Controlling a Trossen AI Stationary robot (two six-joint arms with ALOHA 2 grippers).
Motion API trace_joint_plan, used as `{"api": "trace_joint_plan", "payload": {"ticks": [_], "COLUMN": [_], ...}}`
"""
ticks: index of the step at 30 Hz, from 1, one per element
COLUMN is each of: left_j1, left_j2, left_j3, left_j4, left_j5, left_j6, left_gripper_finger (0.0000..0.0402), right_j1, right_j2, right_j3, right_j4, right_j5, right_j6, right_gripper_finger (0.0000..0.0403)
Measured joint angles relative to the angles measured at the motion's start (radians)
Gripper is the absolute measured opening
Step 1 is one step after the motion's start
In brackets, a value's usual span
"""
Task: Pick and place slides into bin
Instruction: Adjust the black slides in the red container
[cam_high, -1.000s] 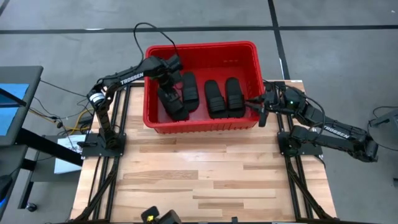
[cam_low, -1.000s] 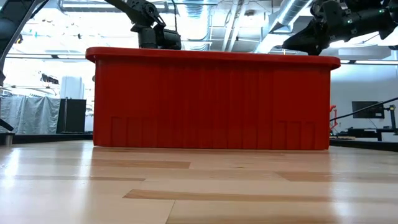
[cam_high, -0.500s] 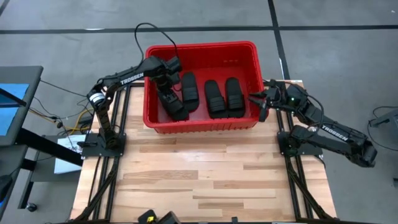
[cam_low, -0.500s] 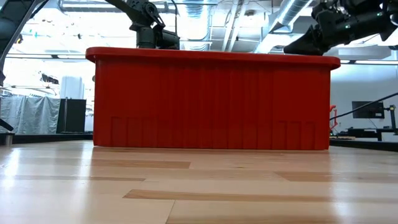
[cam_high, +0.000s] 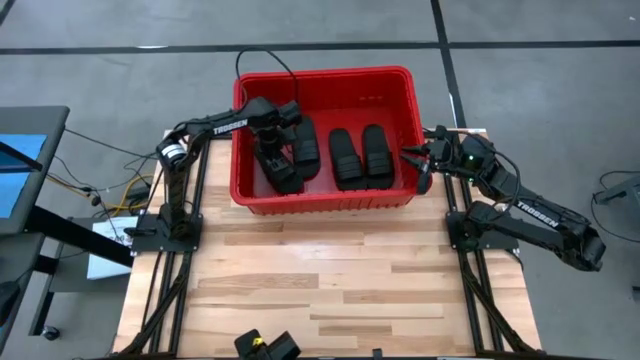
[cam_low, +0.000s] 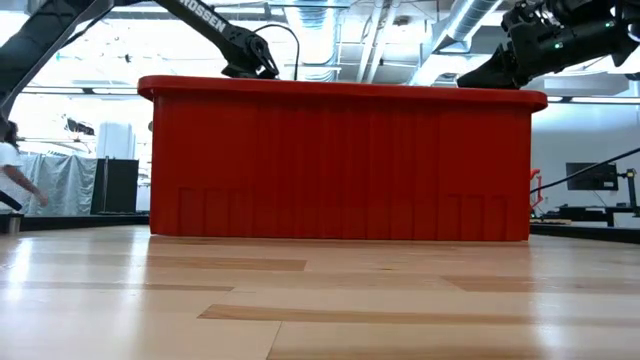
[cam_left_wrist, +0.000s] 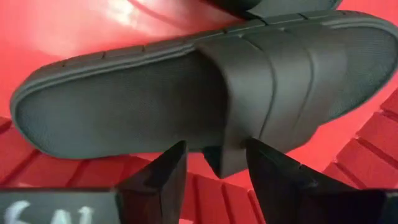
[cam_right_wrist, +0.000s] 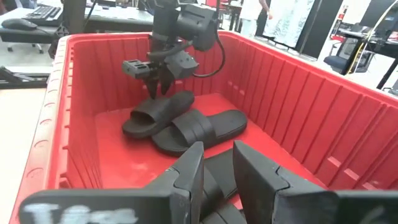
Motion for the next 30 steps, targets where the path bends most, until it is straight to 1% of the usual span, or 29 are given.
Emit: {"api": "trace_joint_plan", "payload": {"ticks": [3, 7, 11, 16, 21, 23, 25, 28, 30], "left_j1": [0.0, -0.006, -0.021, -0.034, -0.032, -0.032, -0.029, -0.024, -0.021], "left_j2": [0.003, 0.003, 0.003, 0.003, 0.004, 0.004, 0.004, 0.004, 0.004], "left_j3": [0.0, 0.0, 0.0, 0.0, 0.0, 0.0, 0.0, 0.004, 0.033], "left_j4": [0.007, 0.056, 0.095, 0.125, 0.179, 0.197, 0.219, 0.222, 0.202], "left_j5": [-0.001, 0.001, -0.035, -0.148, -0.319, -0.397, -0.45, -0.476, -0.45], "left_j6": [0.033, 0.122, 0.196, 0.297, 0.391, 0.427, 0.46, 0.481, 0.461], "left_gripper_finger": [0.0157, 0.0157, 0.0157, 0.0157, 0.0156, 0.0151, 0.0144, 0.0134, 0.0127], "right_j1": [0.0, 0.0, 0.0, 0.0, 0.0, 0.0, 0.0, 0.0, 0.0], "right_j2": [0.0, 0.0, 0.0, 0.0, 0.0, 0.0, 0.0, 0.0, 0.0], "right_j3": [0.0, 0.0, 0.0, 0.0, 0.0, 0.0, 0.0, 0.0, 0.0], "right_j4": [0.0, 0.0, 0.0, 0.0, 0.0, 0.0, 0.0, 0.0, 0.0], "right_j5": [0.0, 0.0, 0.0, 0.0, 0.0, 0.0, 0.0, 0.0, 0.0], "right_j6": [0.0, 0.0, 0.0, 0.0, 0.0, 0.0, 0.0, 0.0, 0.0], "right_gripper_finger": [0.0077, 0.0077, 0.0077, 0.0077, 0.0077, 0.0077, 0.0077, 0.0077, 0.0077]}}
